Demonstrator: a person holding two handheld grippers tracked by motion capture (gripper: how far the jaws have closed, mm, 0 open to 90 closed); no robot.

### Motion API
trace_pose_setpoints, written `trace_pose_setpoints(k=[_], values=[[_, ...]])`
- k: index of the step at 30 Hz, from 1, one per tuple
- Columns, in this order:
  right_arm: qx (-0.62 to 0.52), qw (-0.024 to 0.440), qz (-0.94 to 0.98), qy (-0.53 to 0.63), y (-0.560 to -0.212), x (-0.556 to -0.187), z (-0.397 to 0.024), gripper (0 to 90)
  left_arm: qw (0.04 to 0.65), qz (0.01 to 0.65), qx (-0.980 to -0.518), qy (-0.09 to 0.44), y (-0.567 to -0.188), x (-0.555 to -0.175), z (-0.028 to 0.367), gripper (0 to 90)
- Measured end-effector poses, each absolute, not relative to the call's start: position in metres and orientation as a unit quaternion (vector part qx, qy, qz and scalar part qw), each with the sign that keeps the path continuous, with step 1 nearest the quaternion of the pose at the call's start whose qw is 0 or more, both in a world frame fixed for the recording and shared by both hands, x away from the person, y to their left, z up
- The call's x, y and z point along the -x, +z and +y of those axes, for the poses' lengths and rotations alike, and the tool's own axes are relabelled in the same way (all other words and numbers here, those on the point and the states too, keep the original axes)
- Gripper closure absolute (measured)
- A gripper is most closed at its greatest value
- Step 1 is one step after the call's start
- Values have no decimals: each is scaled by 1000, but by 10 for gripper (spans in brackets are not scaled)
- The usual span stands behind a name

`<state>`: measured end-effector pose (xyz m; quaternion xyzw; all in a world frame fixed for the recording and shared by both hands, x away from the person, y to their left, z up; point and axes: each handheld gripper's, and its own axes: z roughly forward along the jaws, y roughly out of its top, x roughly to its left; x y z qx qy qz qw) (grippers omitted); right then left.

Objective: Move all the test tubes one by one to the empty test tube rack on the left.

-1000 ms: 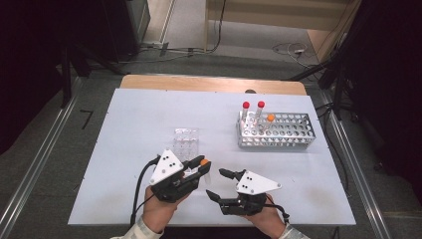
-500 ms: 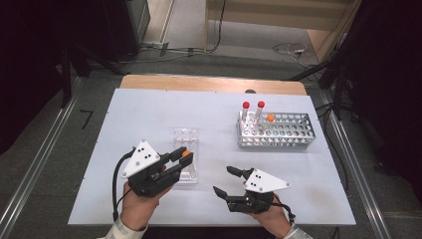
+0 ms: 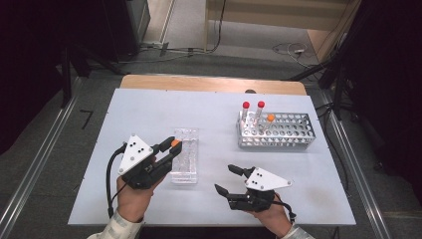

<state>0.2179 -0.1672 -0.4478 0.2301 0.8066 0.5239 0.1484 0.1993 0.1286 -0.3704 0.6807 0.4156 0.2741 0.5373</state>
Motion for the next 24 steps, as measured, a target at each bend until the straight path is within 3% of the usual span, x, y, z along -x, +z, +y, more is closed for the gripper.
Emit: trace_pose_setpoints(k=[7,24], values=[[-233,148,806,523,-448,-219,-168,287,524,420,-681,293,-385,-210,119,700],[-231,150,807,522,-449,-219,-168,290,492,435,-700,282,-421,-222,108,696]])
